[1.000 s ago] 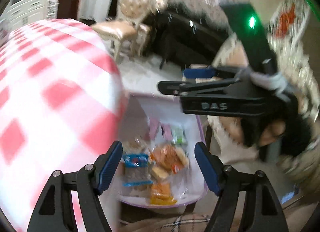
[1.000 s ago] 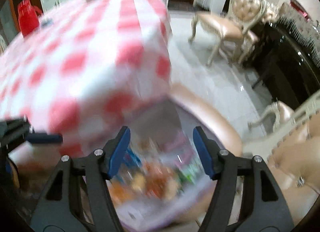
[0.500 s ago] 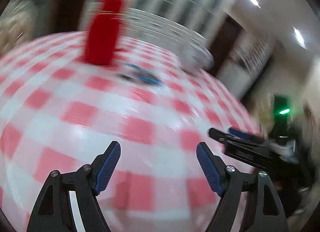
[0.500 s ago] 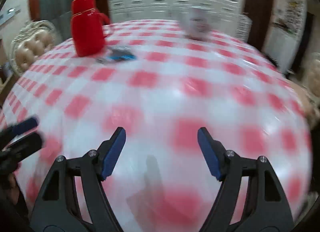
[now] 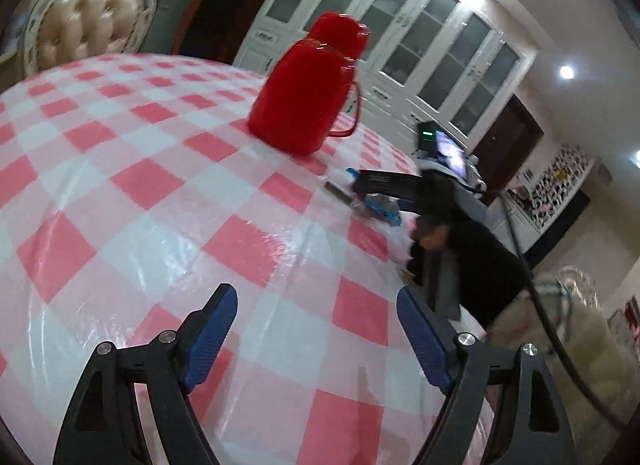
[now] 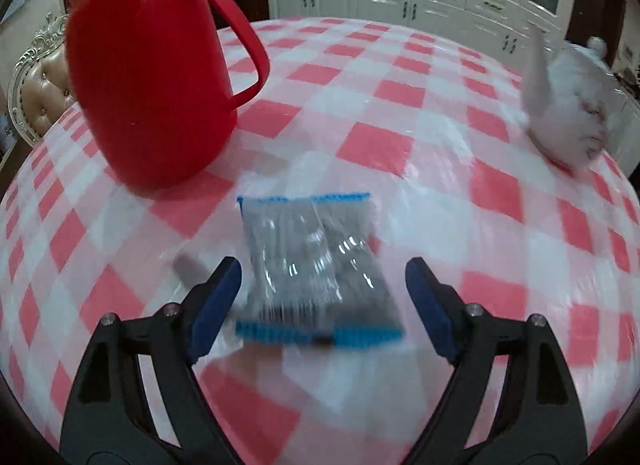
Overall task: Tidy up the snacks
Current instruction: 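Grasp the clear blue-edged packet with the right gripper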
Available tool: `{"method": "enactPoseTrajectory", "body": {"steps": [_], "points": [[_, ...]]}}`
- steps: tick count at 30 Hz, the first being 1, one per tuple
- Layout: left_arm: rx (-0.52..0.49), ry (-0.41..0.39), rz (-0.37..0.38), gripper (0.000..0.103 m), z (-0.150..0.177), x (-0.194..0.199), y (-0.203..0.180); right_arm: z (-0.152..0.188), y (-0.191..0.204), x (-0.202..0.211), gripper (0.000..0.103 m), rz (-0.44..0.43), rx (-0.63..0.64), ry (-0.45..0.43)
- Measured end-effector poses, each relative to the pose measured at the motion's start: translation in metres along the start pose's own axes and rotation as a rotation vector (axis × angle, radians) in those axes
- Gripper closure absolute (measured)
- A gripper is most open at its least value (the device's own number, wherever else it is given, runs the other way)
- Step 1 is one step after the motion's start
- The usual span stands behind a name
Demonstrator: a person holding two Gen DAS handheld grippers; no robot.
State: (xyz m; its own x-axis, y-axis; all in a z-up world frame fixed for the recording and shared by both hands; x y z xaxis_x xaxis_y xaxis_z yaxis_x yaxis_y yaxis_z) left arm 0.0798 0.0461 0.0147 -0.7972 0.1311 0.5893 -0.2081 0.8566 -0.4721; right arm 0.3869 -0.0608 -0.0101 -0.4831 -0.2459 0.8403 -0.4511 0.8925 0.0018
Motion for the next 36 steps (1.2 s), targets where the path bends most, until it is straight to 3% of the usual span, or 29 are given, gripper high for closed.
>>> {"method": "enactPoseTrajectory", "body": {"steps": [1,4,9,11,13,16,17,19,22,25,29,33,36], "points": [[-0.016,0.0,0.001,0.02,0.0,0.0,-0.002,0.003,-0.001,0.003,0.038,0.014,0.008,0.0],[-0.029,0.001,-0.001,0.02,0.001,0.0,-0.004,0.025,-0.004,0.025,0.049,0.038,0.001,-0.022],[-0.068,-0.01,-0.02,0.02,-0.009,-0.013,-0.004,0.118,-0.018,0.105,0.049,-0.034,-0.069,-0.069],[-0.115,0.009,0.026,0.019,-0.017,-0.026,-0.011,0.159,-0.023,0.133,0.049,-0.039,-0.099,-0.073],[-0.168,0.074,0.04,0.019,-0.03,-0.054,-0.022,0.198,-0.027,0.156,0.049,-0.053,-0.138,-0.068],[-0.141,0.186,0.004,0.019,-0.042,-0.098,-0.029,0.24,-0.028,0.178,0.049,-0.061,-0.181,-0.095],[-0.091,0.22,-0.004,0.019,-0.048,-0.115,-0.029,0.246,-0.031,0.183,0.049,-0.073,-0.207,-0.12],[-0.065,0.207,-0.029,0.019,-0.059,-0.13,-0.036,0.248,-0.036,0.192,0.049,-0.091,-0.241,-0.177],[-0.041,0.169,-0.085,0.019,-0.085,-0.152,-0.048,0.244,-0.042,0.178,0.049,-0.155,-0.272,-0.131],[-0.021,0.15,-0.207,0.019,-0.112,-0.188,-0.055,0.246,-0.042,0.176,0.049,-0.183,-0.271,-0.127],[-0.074,0.207,-0.367,0.019,-0.131,-0.235,-0.056,0.243,-0.045,0.179,0.049,-0.228,-0.27,-0.134],[-0.179,0.28,-0.458,0.019,-0.121,-0.235,-0.048,0.245,-0.048,0.18,0.049,-0.25,-0.286,-0.135],[-0.177,0.309,-0.477,0.018,-0.107,-0.213,-0.034,0.244,-0.047,0.179,0.048,-0.248,-0.279,-0.132]]}}
Point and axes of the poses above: each gripper's, at about its wrist camera, not at the fingertips, and x roughly against the way its jaws point, y to its left, z to its underside, the point moved 2 cm from there along -x, roughly the way its jaws point, and after that the axes turned 4 degrees about y, right-handed, at the moved point
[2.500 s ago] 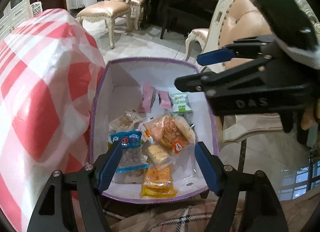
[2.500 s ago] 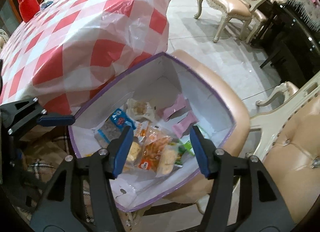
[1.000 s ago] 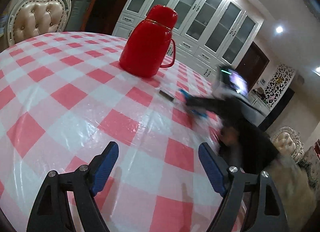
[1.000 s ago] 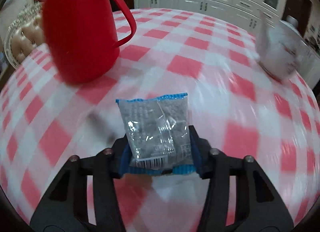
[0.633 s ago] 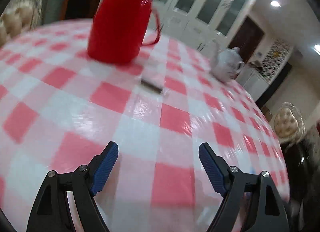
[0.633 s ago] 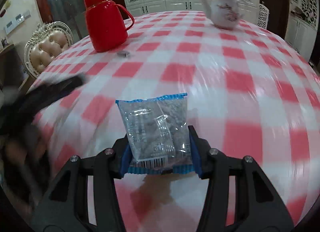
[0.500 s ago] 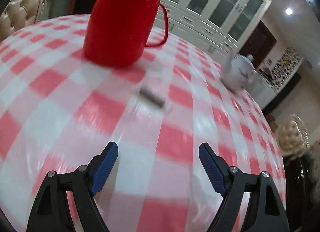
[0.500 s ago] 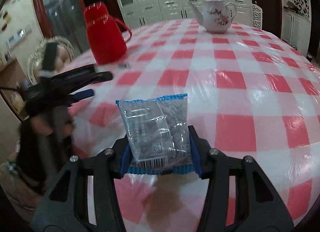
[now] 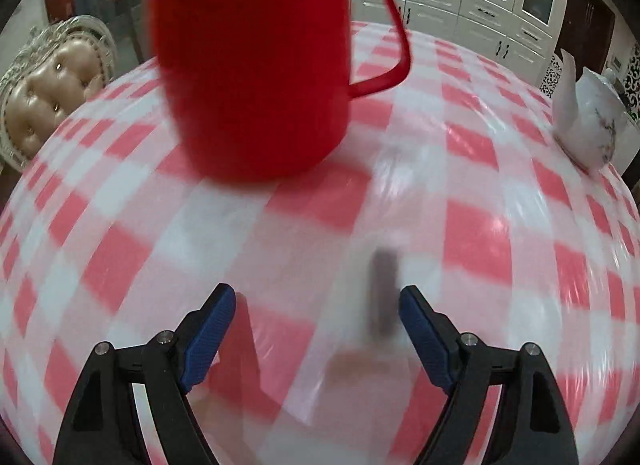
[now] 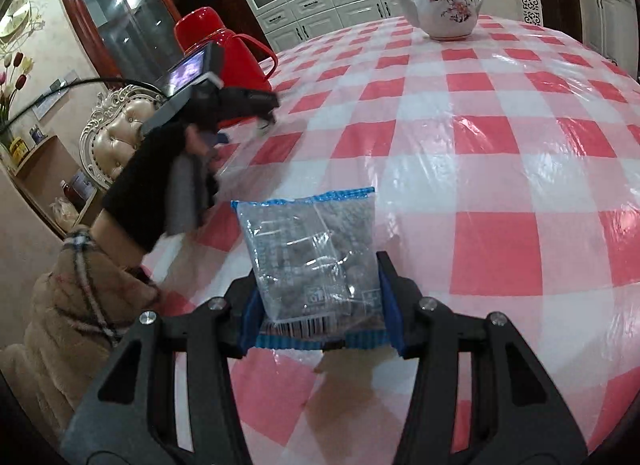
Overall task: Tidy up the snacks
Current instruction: 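Grasp the clear blue-edged packet with the right gripper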
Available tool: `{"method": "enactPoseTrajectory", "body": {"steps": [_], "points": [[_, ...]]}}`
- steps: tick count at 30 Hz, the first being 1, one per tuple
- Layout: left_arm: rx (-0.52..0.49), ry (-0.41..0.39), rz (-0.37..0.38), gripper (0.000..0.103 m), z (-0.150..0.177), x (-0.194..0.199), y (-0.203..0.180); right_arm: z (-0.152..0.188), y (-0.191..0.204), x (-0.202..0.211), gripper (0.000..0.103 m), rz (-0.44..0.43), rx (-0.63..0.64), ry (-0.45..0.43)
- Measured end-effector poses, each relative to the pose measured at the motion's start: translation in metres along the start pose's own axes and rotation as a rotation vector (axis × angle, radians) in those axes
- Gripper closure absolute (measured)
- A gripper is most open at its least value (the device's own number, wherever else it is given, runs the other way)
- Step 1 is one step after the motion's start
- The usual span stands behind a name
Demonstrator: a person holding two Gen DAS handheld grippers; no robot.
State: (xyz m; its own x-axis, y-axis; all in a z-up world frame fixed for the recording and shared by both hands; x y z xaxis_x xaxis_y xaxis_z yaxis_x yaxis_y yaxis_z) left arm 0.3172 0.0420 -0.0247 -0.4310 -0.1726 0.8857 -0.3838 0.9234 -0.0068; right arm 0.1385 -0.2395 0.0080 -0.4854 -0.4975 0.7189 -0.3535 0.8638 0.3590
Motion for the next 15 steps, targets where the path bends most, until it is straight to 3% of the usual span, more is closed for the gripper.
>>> {"method": "enactPoseTrajectory", "body": {"steps": [2,5,6,11,13,14,15], "points": [[0.01,0.013,0.008,0.019,0.008,0.006,0.011,0.0,0.0,0.0,0.048,0.003,0.001,0.001],[0.024,-0.027,0.067,0.019,0.005,0.015,0.015,0.0,-0.001,-0.001,0.048,0.008,0.003,0.003],[0.013,-0.043,0.101,0.019,0.002,0.014,0.014,0.0,-0.001,-0.001,0.048,0.009,0.003,0.003],[-0.121,-0.051,0.111,0.019,-0.006,-0.003,-0.013,0.001,-0.001,-0.001,0.047,0.01,0.005,0.008],[-0.18,-0.08,0.102,0.035,-0.006,-0.003,-0.023,0.001,-0.001,-0.002,0.046,0.009,0.002,0.009],[-0.201,-0.084,0.122,0.053,-0.004,-0.001,-0.027,0.0,-0.002,-0.002,0.046,0.009,0.0,0.011],[-0.214,-0.086,0.123,0.088,-0.003,0.001,-0.028,0.001,-0.002,-0.003,0.046,0.009,-0.002,0.011]]}}
Point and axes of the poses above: each gripper's, at about its wrist camera, not at the fingertips, and x roughly against the way its jaws point, y to its left, z to its underside, the point moved 2 cm from there along -x, roughly the way its jaws point, and after that the axes turned 4 degrees about y, right-handed, at the moved point
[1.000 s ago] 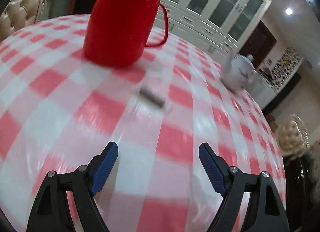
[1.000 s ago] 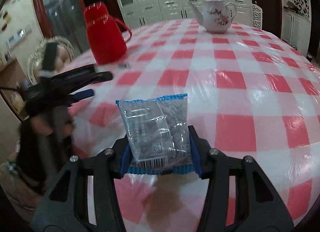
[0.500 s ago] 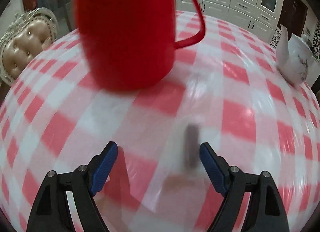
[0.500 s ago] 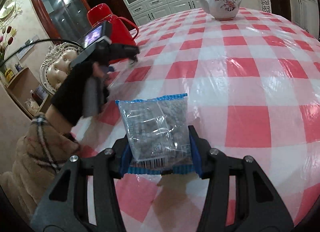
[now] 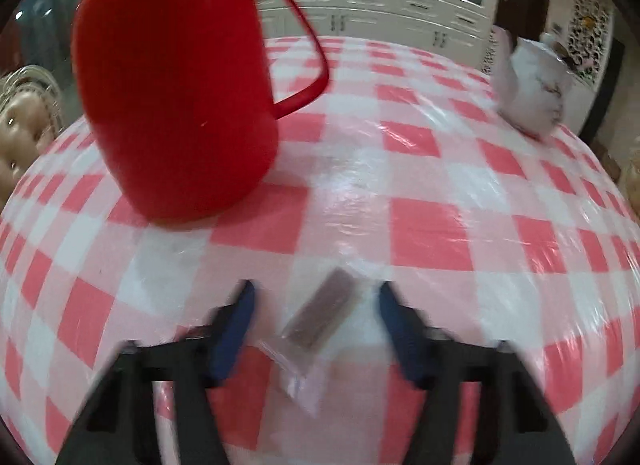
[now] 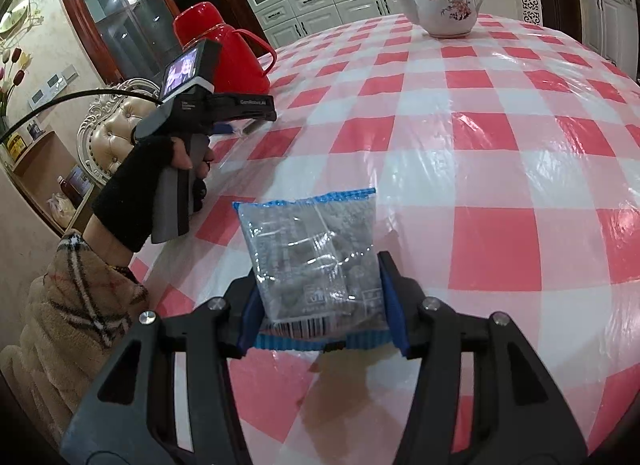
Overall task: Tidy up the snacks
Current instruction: 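Grasp the clear blue-edged packet with the right gripper, then grasp the small brown stick snack with the left gripper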
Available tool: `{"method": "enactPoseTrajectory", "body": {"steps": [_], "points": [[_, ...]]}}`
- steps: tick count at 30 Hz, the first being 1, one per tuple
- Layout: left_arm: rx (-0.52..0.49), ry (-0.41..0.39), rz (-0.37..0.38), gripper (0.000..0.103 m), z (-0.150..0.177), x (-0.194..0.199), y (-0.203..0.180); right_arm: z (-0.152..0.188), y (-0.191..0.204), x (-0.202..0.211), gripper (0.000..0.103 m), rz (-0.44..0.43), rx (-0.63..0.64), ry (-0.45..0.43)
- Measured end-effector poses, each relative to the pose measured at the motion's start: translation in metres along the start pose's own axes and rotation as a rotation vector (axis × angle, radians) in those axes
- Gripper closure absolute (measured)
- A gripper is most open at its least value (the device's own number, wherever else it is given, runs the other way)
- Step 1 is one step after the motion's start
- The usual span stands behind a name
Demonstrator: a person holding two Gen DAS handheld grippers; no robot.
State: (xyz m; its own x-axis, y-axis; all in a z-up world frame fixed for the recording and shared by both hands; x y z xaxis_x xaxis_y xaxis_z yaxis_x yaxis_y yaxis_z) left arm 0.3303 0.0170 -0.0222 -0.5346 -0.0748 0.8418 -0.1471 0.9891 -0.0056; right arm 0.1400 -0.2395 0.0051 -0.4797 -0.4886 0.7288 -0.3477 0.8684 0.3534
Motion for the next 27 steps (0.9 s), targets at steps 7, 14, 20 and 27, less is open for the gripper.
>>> {"method": "enactPoseTrajectory", "body": {"steps": [7,14,20,27], "points": [[-0.108,-0.004,0.002,0.09,0.012,0.023,-0.027,-0.001,-0.005,-0.003,0.047,-0.022,-0.023,0.006],[-0.062,-0.081,0.103,0.09,0.042,0.089,-0.035,-0.002,-0.007,-0.001,0.049,-0.08,-0.026,-0.008],[0.031,-0.159,0.15,0.09,0.094,0.16,-0.006,-0.002,-0.006,0.001,0.049,-0.112,-0.028,-0.016],[0.095,-0.185,0.201,0.09,0.168,0.205,0.032,0.002,0.002,0.007,0.049,-0.065,-0.013,-0.031]]}}
Point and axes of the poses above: each gripper's, at about its wrist camera, not at the fingertips, and x roughly against the way its jaws point, y to its left, z to its underside, the point moved 2 cm from there along -x, roughly the way its jaws point, and after that the axes turned 4 degrees about y, right-handed, at the moved point
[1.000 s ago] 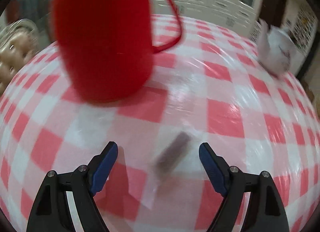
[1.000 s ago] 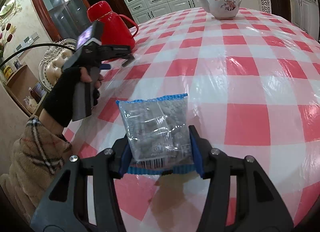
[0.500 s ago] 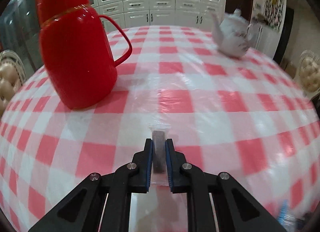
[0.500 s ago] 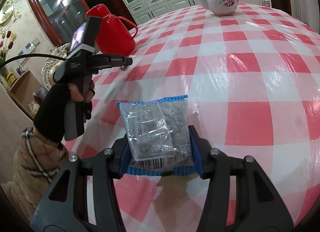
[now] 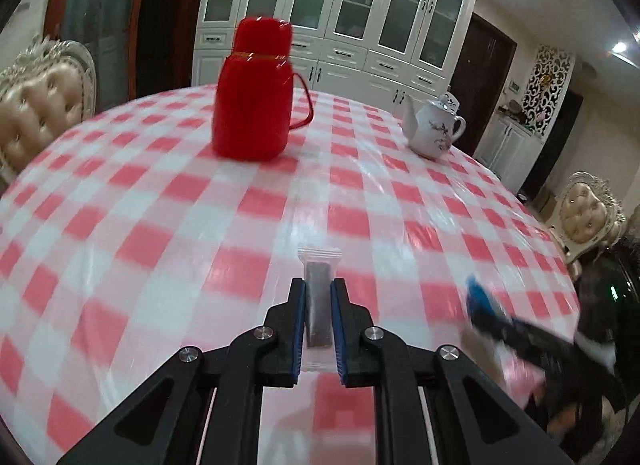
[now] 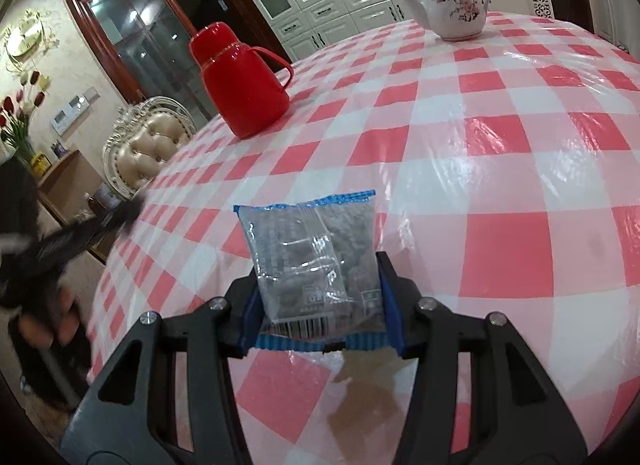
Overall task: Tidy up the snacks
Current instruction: 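Grasp the small brown stick snack with the left gripper, then carry the clear packet and brown stick snack over the bin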
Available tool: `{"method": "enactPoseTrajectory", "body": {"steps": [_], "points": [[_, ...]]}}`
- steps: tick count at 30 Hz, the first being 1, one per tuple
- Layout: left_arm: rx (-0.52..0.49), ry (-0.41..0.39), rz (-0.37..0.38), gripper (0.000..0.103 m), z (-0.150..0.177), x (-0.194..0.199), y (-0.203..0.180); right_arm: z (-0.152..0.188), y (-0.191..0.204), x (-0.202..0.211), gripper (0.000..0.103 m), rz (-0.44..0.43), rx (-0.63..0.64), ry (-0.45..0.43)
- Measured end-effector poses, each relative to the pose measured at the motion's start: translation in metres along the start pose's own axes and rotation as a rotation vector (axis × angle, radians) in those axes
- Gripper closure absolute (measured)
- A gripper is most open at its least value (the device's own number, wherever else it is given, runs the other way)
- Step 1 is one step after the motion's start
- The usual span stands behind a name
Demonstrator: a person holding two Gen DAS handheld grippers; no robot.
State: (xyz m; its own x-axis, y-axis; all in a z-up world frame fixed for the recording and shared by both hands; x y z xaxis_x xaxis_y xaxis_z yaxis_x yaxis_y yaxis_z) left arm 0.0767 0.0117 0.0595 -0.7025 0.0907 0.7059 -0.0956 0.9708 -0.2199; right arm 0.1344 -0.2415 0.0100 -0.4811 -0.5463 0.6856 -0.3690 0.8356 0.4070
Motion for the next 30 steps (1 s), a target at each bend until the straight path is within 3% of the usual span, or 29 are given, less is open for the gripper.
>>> {"method": "enactPoseTrajectory", "body": {"steps": [6,15,24,30], "points": [[-0.031,0.016,0.031,0.09,0.047,0.023,0.002,0.036,0.044,0.022,0.049,0.093,0.059,0.021],[-0.14,0.033,0.097,0.09,0.103,0.049,-0.042,0.091,0.087,0.079,0.049,0.202,0.177,0.005],[-0.302,0.099,0.187,0.09,0.163,0.073,-0.107,0.148,0.08,0.145,0.049,0.272,0.225,0.07],[-0.381,0.102,0.171,0.09,0.186,0.09,-0.13,0.18,0.066,0.179,0.049,0.309,0.237,0.082]]}}
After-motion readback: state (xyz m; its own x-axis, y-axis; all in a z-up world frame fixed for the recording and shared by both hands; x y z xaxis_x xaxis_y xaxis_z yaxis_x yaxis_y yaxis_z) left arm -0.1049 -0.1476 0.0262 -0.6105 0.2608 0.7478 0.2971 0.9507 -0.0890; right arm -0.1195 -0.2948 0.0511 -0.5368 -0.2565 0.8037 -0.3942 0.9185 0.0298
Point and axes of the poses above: each gripper's, at about its wrist camera, not at the fingertips, and x roughly against the way its jaws point, y to its left, z to its underside, the point moved 2 cm from there along -x, roughly the way its jaws point, and after that the axes turned 4 degrees about y, right-handed, at the moved point
